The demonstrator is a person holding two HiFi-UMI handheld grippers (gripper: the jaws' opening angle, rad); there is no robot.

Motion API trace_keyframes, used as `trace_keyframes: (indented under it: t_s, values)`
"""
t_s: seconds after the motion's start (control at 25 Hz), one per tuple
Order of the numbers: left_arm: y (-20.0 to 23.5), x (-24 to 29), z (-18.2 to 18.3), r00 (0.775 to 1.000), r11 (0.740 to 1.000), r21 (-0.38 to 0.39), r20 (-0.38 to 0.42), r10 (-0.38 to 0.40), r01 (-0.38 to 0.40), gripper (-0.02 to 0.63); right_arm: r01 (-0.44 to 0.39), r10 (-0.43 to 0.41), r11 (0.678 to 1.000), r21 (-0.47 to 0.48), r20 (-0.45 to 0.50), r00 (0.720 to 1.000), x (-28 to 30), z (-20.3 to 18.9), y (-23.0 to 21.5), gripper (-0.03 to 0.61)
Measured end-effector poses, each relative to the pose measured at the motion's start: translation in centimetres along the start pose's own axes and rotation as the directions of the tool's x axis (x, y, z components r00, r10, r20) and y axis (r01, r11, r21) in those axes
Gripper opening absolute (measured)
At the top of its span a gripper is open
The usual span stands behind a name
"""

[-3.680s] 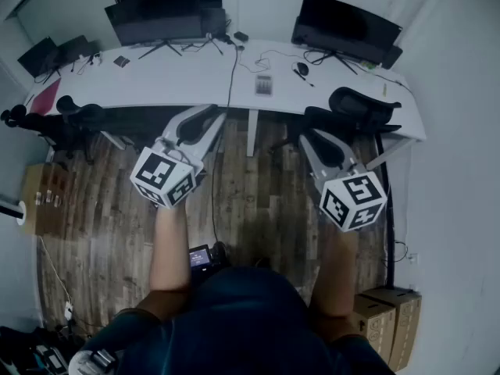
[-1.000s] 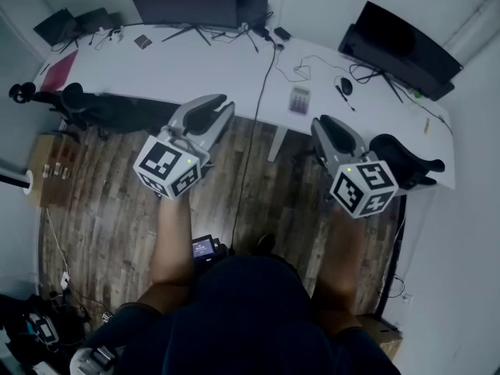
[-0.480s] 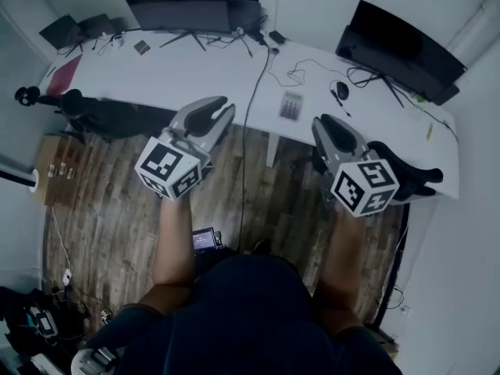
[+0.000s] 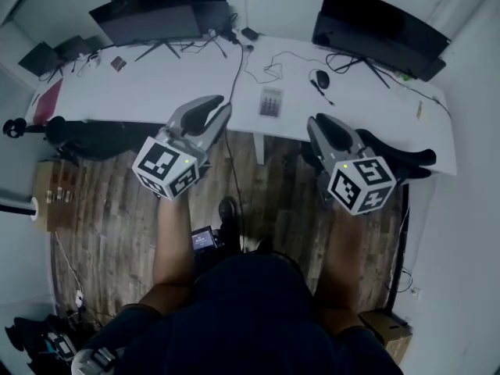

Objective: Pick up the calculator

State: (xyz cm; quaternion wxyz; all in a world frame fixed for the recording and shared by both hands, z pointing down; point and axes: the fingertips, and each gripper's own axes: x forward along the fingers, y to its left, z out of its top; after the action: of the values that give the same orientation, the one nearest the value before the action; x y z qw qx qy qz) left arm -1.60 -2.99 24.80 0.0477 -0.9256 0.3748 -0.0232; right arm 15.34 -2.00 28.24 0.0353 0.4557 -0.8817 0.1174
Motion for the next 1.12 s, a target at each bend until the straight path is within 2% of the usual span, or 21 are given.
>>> trace_keyframes:
  t_s: [0.44, 1.12]
  values:
    - [2.5, 7.3, -0.3, 0.987, 0.988, -0.032, 0.055, -0.151, 0.153, 0.071, 0.14, -0.14, 0.99, -0.006, -0.007, 0.99, 1.7, 1.6, -4.0, 0.074]
    - [12.6, 12.7, -1.6, 0.96, 0.961, -0.053, 0.081, -0.267, 0.272, 0.071, 0.266, -0.266, 0.964, 0.008, -0.015, 0.964, 10.7, 3.2, -5.8, 0.074]
